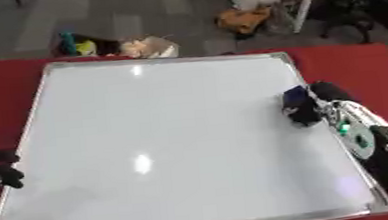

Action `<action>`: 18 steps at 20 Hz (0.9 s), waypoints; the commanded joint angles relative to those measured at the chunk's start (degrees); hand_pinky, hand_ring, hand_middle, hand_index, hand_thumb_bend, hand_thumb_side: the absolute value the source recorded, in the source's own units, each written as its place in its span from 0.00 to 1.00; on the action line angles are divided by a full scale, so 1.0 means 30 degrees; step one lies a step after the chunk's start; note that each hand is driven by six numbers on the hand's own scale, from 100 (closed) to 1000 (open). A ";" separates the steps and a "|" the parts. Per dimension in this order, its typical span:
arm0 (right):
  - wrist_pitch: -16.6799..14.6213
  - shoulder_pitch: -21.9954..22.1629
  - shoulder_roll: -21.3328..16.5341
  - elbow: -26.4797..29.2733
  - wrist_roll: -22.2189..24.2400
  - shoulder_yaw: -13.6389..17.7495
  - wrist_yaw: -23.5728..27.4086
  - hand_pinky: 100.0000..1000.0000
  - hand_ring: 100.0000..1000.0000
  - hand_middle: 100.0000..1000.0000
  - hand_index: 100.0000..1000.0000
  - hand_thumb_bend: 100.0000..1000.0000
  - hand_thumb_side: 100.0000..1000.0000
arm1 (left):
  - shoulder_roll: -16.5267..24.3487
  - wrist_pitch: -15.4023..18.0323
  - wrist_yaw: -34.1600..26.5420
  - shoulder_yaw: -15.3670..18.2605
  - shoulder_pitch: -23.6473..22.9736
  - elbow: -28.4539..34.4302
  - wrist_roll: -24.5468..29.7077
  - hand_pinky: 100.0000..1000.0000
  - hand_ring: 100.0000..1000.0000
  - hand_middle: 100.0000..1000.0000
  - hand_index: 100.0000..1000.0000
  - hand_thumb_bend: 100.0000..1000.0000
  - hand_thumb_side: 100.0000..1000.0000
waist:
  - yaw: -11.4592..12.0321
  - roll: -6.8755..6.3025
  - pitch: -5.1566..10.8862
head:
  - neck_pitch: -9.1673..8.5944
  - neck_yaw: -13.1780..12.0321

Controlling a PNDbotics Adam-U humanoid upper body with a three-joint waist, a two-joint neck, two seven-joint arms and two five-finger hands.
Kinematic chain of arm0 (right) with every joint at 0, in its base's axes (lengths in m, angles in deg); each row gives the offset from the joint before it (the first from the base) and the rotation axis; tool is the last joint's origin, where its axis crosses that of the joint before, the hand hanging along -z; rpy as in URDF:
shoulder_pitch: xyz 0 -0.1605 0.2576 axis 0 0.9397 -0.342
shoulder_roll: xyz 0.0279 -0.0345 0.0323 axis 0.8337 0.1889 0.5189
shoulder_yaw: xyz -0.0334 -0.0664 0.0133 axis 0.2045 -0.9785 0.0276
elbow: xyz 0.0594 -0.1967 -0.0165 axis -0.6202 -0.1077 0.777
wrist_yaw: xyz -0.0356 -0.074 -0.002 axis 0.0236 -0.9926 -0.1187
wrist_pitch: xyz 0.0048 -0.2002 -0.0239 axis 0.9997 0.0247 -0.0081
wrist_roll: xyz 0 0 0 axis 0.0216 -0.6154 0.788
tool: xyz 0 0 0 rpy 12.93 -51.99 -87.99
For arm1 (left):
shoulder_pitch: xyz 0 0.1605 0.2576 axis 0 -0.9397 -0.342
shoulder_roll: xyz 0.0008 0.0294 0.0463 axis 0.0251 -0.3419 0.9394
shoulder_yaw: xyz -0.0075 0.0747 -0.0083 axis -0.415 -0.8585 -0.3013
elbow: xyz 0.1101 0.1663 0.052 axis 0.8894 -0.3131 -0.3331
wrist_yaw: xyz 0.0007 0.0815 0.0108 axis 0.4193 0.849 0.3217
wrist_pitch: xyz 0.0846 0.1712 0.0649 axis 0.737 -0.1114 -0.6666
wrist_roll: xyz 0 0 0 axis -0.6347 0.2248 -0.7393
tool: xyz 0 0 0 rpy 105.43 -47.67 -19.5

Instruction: Wipe the whiteboard clean with a brush.

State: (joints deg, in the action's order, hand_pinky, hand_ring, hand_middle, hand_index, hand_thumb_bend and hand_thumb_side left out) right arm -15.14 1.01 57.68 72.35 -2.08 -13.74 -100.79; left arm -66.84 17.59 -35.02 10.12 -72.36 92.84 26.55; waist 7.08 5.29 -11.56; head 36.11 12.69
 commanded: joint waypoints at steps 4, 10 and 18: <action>-0.0208 0.0515 0.0282 -0.1154 0.0589 -0.0637 0.0143 0.82 0.60 0.53 0.55 0.00 0.59 | 0.0351 0.0040 0.0013 0.0108 0.0189 0.0309 0.0051 0.50 0.51 0.58 0.65 0.71 1.00 | 0.0081 -0.0239 0.0014 | -0.0191 0.0030; -0.0631 0.0127 0.0470 -0.0857 0.1045 -0.1047 -0.0264 0.82 0.60 0.53 0.55 0.00 0.59 | 0.0337 0.0041 -0.0008 0.0081 0.0215 0.0313 0.0083 0.50 0.51 0.58 0.65 0.71 1.00 | 0.0149 -0.0259 0.0046 | -0.0193 0.0067; -0.1213 -0.0481 0.0769 -0.0348 0.1894 -0.1606 -0.0836 0.82 0.61 0.54 0.55 0.00 0.59 | 0.0357 0.0041 -0.0001 0.0048 0.0235 0.0320 0.0113 0.50 0.51 0.58 0.65 0.71 1.00 | 0.0312 -0.0227 0.0034 | -0.0189 0.0139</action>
State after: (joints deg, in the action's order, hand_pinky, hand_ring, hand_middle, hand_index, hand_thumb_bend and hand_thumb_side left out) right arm -18.18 -1.07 57.27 72.24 2.20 -16.08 -103.31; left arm -66.84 17.54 -35.02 10.12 -72.35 92.84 26.69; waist 7.54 5.28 -11.56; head 36.11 12.83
